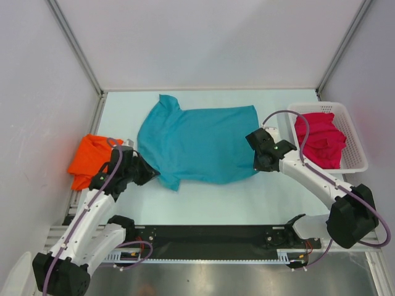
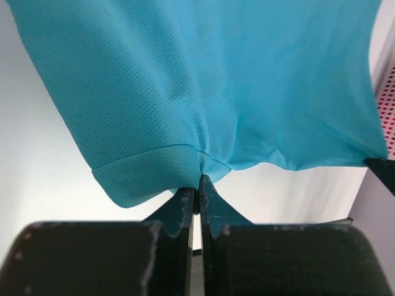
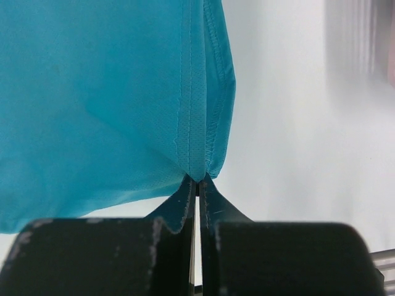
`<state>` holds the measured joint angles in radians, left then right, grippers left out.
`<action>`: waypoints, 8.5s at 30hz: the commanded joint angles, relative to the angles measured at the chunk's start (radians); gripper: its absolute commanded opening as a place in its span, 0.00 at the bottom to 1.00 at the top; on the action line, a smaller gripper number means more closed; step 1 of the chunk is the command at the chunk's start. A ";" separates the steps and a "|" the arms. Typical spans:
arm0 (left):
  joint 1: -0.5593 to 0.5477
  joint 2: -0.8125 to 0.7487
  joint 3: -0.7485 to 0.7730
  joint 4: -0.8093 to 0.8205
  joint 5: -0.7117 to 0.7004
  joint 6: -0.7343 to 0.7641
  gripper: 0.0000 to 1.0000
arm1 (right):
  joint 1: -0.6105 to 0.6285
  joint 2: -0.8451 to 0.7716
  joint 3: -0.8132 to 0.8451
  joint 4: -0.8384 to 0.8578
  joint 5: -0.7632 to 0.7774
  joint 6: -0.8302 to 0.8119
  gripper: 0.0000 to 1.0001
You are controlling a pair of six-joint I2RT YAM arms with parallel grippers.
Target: Fold and stack the t-shirts
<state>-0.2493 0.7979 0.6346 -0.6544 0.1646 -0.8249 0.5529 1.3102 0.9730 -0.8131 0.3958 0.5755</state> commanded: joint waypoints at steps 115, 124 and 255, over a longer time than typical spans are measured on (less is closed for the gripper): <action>0.177 0.649 0.172 0.415 0.018 0.188 0.01 | -0.090 0.468 0.375 0.038 0.018 -0.164 0.39; 0.177 0.655 0.267 0.374 0.004 0.198 0.00 | -0.090 0.465 0.372 0.043 0.018 -0.170 0.39; 0.275 0.431 -0.004 0.256 -0.183 0.237 0.08 | -0.215 0.445 0.144 0.181 0.029 -0.194 0.00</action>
<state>-0.0093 1.2247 0.6376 -0.4271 -0.0326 -0.6018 0.3447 1.8191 1.1454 -0.6228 0.3851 0.3691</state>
